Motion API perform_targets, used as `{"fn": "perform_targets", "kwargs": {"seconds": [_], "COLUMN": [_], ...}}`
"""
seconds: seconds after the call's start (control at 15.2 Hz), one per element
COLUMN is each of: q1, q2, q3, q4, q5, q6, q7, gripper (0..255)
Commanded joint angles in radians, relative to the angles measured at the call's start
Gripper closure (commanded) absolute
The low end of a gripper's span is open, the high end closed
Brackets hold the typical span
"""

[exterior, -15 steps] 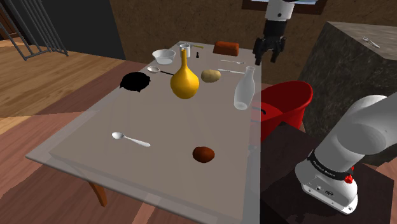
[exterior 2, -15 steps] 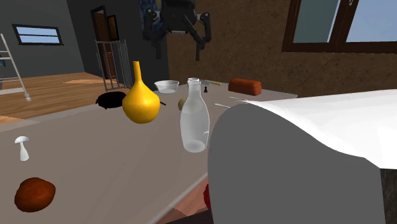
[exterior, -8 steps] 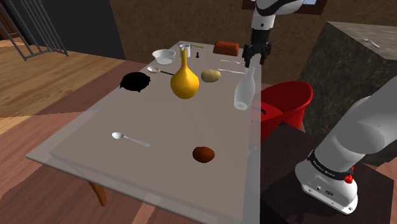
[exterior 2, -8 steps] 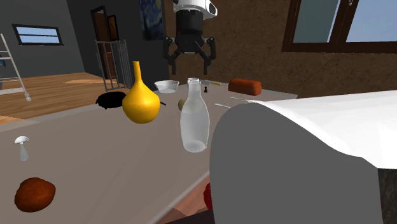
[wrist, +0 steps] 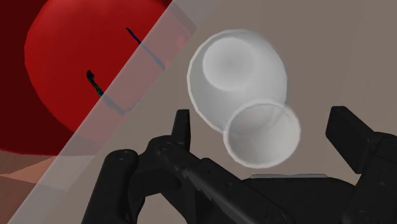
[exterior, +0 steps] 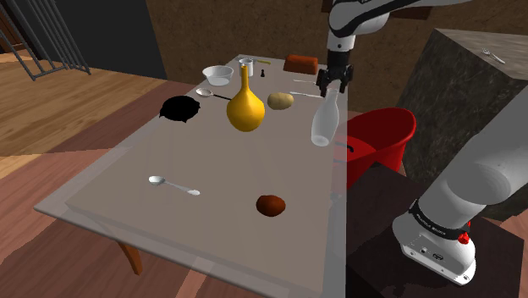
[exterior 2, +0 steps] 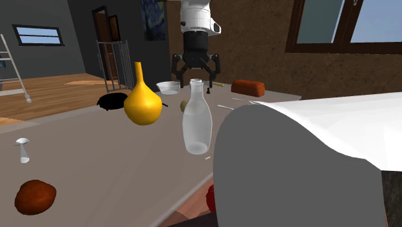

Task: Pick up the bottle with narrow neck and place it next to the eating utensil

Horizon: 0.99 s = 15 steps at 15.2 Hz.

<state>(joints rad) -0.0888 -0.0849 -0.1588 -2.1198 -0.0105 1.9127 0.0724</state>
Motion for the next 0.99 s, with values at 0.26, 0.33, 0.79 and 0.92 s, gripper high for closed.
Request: {"fn": "perform_targets", "kwargs": {"seconds": [0.26,0.33,0.79,0.92], "q1": [-0.001,-0.001,-0.001,-0.001], "q2": [0.007,0.007,0.006,0.007], "q3": [-0.001,-0.001,-0.001,-0.001], "q4": [-0.04,-0.04,-0.04,-0.04], "q5": [0.001,0.001,0.001,0.001], "q6": [0.047,0.047,0.047,0.047], "q7": [-0.001,-0.001,-0.001,-0.001], "gripper": [0,0,255,255]}}
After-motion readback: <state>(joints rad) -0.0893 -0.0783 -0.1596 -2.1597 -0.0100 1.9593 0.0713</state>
